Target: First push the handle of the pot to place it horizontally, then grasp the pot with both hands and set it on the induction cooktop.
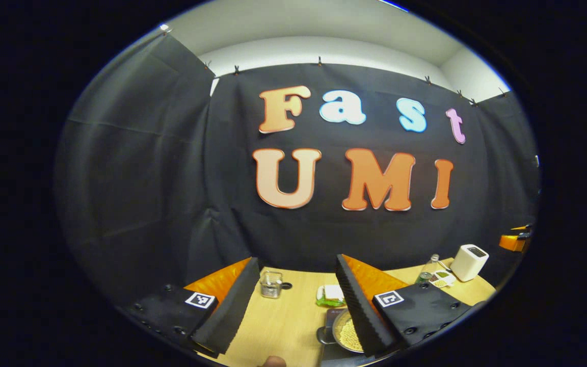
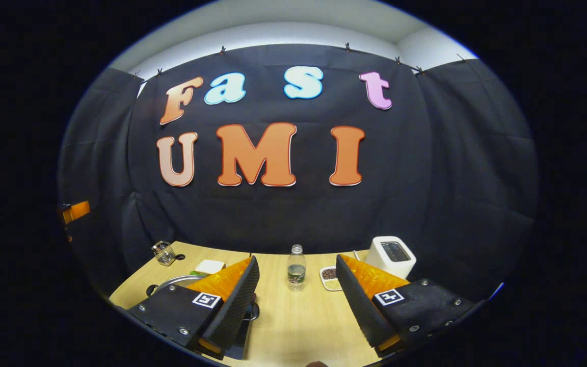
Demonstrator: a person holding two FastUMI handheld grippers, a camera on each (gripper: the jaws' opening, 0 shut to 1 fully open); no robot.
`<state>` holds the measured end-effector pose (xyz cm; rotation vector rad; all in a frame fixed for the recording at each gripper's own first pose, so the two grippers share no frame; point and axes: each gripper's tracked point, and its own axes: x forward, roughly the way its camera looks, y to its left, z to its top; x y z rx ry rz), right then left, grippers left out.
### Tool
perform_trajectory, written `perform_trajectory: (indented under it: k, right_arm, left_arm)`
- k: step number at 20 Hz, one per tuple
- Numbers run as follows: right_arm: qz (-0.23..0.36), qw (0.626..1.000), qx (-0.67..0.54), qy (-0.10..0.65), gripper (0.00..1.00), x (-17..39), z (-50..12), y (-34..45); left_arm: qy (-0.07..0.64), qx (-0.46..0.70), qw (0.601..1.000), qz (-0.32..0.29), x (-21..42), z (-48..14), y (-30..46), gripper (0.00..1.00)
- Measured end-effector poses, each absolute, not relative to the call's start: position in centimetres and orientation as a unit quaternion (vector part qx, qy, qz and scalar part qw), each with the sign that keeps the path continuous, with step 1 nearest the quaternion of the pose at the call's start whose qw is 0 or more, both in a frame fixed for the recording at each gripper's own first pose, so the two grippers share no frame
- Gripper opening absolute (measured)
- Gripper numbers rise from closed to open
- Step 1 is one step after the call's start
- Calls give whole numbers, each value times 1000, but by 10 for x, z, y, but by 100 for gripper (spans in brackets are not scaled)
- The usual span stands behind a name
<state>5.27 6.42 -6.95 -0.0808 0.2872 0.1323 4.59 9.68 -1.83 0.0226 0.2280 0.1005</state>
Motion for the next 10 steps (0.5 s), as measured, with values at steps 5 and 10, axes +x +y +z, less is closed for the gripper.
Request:
perform_trajectory:
  k: [5, 10]
  right_arm:
    - [16, 993, -62, 96, 94, 34, -18, -2]
    - [-36, 995, -57, 71, 94, 16, 6, -57]
  left_arm:
    - [80, 20, 990, 113, 24, 35, 162, 99]
    - [48, 30, 989, 134, 1, 56, 174, 99]
